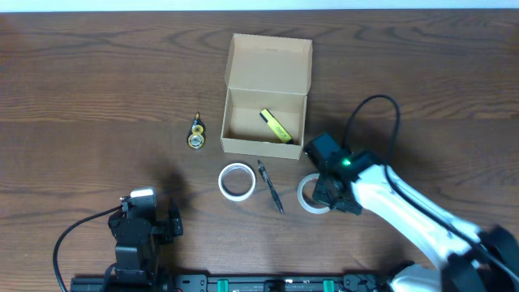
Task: Pack container
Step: 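Carry the tape roll with the right gripper and release it into the box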
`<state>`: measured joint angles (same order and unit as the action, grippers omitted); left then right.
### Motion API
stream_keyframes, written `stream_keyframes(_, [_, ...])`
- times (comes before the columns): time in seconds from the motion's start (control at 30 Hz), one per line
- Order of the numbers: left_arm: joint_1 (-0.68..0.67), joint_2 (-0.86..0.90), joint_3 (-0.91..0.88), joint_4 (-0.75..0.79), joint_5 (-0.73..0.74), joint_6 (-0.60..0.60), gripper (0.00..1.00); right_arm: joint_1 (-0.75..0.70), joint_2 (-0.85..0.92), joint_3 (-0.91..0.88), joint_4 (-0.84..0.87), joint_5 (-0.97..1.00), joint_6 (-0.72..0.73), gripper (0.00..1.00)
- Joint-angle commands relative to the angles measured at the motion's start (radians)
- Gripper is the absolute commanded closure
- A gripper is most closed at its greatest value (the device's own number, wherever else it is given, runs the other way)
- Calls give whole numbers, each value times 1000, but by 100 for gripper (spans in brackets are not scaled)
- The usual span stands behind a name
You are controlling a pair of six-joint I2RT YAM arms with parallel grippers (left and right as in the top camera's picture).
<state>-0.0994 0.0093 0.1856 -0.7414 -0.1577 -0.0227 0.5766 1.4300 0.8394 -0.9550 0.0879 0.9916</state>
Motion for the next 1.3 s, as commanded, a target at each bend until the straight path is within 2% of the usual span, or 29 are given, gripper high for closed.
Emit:
stream_keyframes(0.0, [1, -6, -19, -13, -6, 0, 5, 7, -121, -1, -23, 14, -17, 99])
stream_keyframes(0.13, [1, -6, -19, -13, -6, 0, 5, 7, -300, 65, -40, 42, -118, 99])
stream_keyframes(0.27, [1, -6, -19, -13, -6, 0, 4, 6, -297, 211, 17, 145, -250, 99])
stream_keyframes(0.4, [1, -6, -19, -13, -6, 0, 5, 5, -192, 276, 133, 174, -374, 99])
stream_keyframes(0.63, [1, -6, -19, -13, -6, 0, 5, 3, 177, 463, 242, 175, -543, 99])
stream_keyframes(0.8, [1, -6, -19, -13, -6, 0, 4, 3, 297, 509, 318, 178, -571, 99])
stream_keyframes(1.27, [1, -6, -19, -13, -6, 0, 5, 6, 404, 509, 367, 147, -589, 99])
